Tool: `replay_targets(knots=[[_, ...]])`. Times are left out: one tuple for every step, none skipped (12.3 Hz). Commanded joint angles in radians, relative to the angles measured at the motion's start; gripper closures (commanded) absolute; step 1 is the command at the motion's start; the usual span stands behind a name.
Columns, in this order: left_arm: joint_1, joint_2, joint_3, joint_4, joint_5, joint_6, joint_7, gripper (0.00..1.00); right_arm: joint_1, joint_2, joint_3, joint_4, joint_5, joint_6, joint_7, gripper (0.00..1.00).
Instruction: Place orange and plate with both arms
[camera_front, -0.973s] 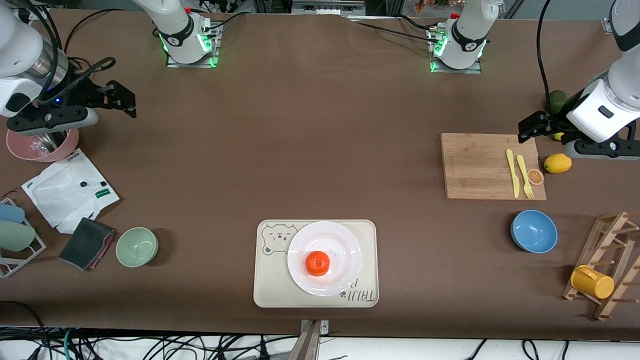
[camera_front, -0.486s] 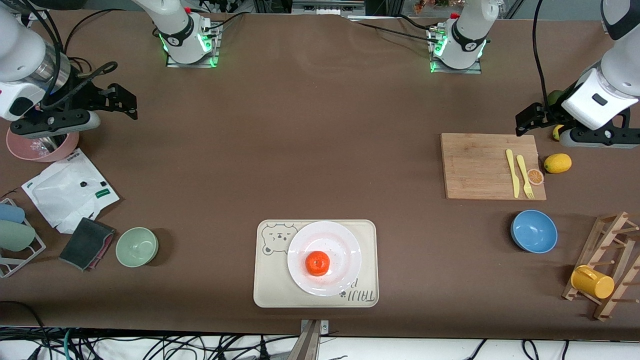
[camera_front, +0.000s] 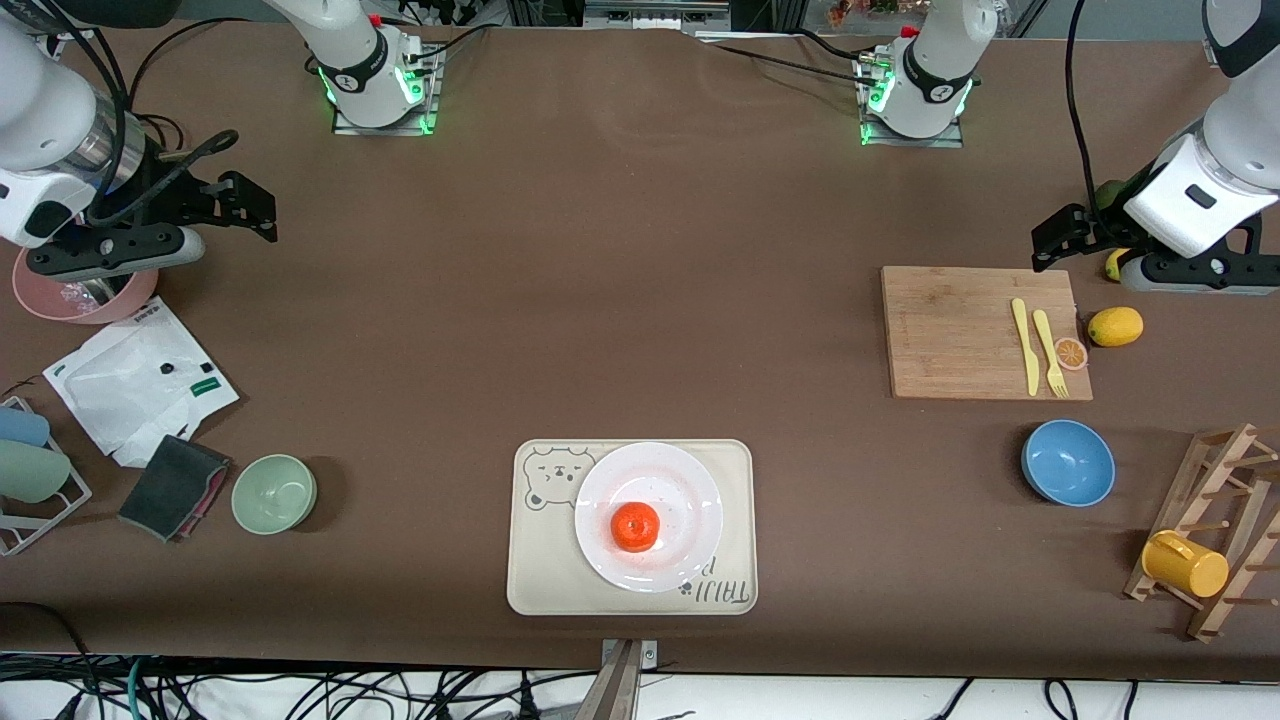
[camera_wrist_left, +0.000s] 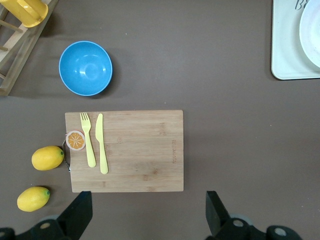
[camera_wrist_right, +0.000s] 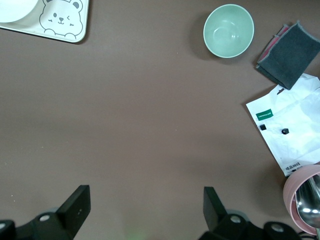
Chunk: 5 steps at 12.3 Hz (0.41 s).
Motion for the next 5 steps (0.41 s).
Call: replay_targets(knots=[[0.008,-0.021,-0.003,-0.019,-0.006,0.015,0.025,0.00,-0.007,0.014,0.000,0.036,-0.001,-0.027,0.002,0.00],[0.008,-0.022,-0.003,-0.019,-0.006,0.014,0.025,0.00,-0.007,0.013,-0.008,0.036,-0.001,-0.027,0.002,0.00],[0.008,-0.022,-0.003,-0.019,-0.006,0.015,0.025,0.00,-0.005,0.013,-0.011,0.036,0.001,-0.027,0.002,0.00],[0.008,-0.021,-0.003,-0.019,-0.006,0.015,0.025,0.00,-0.005,0.013,-0.009,0.036,-0.001,-0.027,0.002,0.00],[0.008,-0.021,-0.003,-0.019,-0.006,0.015,0.025,0.00,-0.003,0.013,-0.008,0.036,-0.001,-0.027,0.002,0.00]])
